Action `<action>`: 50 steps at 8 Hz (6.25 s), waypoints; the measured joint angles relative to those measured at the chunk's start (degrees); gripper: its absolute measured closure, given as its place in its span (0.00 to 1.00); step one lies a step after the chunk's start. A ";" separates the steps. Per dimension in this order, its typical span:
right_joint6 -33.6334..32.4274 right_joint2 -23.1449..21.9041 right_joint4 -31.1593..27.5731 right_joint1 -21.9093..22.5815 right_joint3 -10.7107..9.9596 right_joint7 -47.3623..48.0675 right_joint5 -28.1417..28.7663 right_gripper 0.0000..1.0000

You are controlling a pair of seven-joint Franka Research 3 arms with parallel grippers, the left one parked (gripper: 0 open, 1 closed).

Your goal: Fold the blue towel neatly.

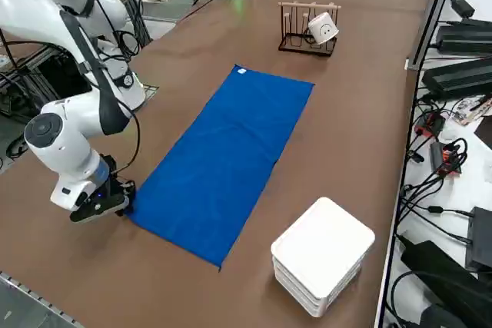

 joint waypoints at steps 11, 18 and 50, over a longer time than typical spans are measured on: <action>-27.89 -17.72 6.89 28.43 1.60 26.46 0.46 0.98; -28.95 -12.52 11.11 42.72 1.61 36.93 0.48 0.98; -36.23 -4.20 11.84 90.28 1.53 43.93 2.94 0.98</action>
